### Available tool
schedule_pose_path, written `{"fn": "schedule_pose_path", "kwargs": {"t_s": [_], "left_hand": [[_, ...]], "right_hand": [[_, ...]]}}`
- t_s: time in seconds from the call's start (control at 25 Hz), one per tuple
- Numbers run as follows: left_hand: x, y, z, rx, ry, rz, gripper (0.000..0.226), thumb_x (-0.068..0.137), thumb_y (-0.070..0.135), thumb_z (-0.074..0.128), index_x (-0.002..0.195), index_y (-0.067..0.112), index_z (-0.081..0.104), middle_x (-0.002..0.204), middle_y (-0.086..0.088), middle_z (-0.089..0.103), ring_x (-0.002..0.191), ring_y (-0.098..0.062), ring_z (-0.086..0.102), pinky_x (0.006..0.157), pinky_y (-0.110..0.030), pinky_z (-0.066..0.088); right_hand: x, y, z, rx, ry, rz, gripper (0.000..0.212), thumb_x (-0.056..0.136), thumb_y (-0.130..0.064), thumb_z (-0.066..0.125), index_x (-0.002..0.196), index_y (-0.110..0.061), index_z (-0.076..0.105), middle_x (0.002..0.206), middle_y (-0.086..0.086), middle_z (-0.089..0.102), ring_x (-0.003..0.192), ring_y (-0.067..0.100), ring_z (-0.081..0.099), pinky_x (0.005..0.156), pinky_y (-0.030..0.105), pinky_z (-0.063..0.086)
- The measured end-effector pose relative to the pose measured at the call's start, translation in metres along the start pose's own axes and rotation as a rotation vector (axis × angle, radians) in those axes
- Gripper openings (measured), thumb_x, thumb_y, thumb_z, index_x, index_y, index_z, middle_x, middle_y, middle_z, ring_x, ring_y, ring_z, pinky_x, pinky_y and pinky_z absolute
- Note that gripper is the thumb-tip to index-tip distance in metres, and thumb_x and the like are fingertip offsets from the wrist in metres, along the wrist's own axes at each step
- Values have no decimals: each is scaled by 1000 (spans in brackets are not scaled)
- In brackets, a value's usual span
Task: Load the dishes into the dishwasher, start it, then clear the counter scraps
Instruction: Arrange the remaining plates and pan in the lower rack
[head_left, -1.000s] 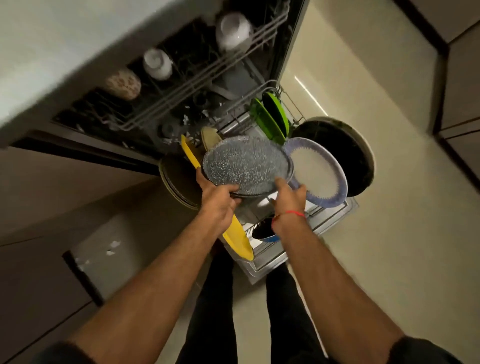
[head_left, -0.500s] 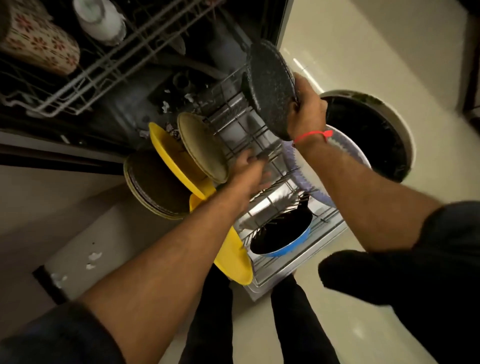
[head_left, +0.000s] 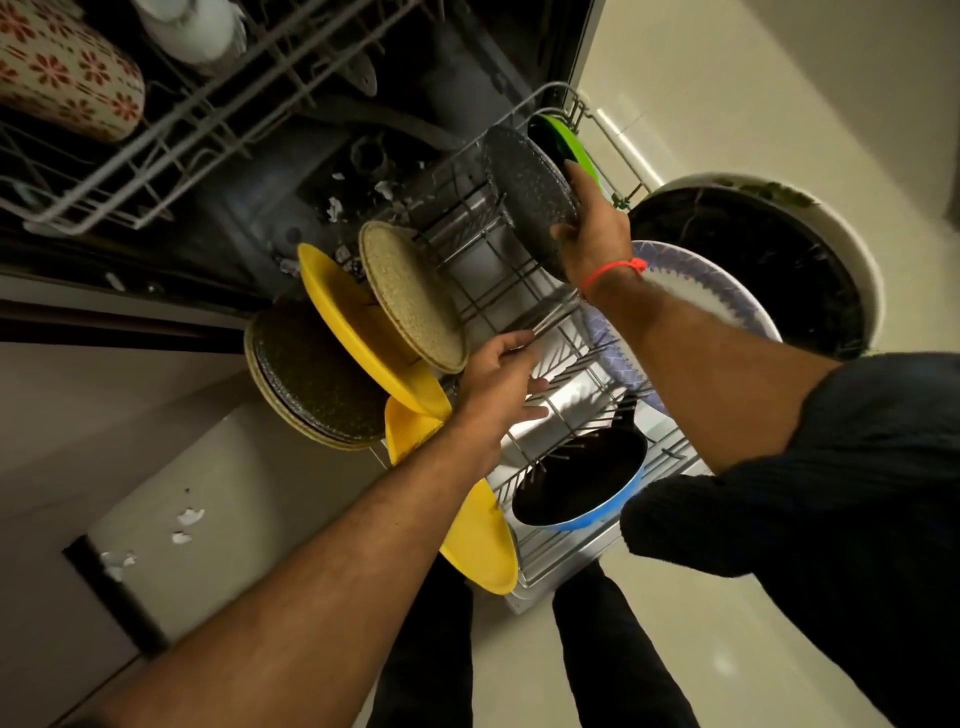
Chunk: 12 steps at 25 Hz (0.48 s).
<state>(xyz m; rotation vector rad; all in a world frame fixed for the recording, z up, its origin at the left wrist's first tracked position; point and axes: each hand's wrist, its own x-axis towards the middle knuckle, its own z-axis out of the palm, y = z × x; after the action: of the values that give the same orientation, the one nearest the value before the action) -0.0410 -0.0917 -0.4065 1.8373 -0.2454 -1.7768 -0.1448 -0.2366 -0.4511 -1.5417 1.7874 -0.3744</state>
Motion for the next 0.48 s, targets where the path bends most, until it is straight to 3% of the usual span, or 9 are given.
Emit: {"fn": "schedule_pose_path", "kwargs": {"t_s": [0.12, 0.24, 0.36, 0.48], "left_hand": [[-8, 0, -4, -12, 13, 25, 15, 102, 16, 57, 113, 27, 62, 107, 4, 65, 96, -23, 67, 79, -46, 62], [-22, 0, -10, -16, 35, 57, 17, 104, 14, 55, 116, 26, 61, 106, 7, 63, 104, -24, 68, 74, -39, 63], [-50, 3, -15, -21, 78, 97, 23, 105, 14, 53, 126, 20, 62, 115, 3, 63, 102, -20, 69, 68, -31, 63], [-93, 12, -24, -18, 145, 207, 25, 105, 11, 53, 127, 21, 62, 120, 0, 63, 99, -18, 70, 71, -34, 63]], "right_hand": [[-9, 3, -8, -37, 30, 2, 64, 88, 6, 48, 146, -20, 44, 131, 15, 61, 123, 29, 57, 100, 22, 39], [-34, 1, -16, 28, 52, -61, 56, 89, 6, 52, 138, -20, 52, 123, 10, 66, 116, 24, 61, 101, 30, 47], [-70, -7, -31, 101, 56, -82, 71, 80, 17, 49, 142, -18, 52, 134, 7, 62, 126, 20, 55, 110, 27, 40], [-124, -30, -55, 174, 10, -141, 62, 83, 15, 45, 137, -13, 57, 130, 8, 64, 122, 20, 58, 107, 23, 41]]}}
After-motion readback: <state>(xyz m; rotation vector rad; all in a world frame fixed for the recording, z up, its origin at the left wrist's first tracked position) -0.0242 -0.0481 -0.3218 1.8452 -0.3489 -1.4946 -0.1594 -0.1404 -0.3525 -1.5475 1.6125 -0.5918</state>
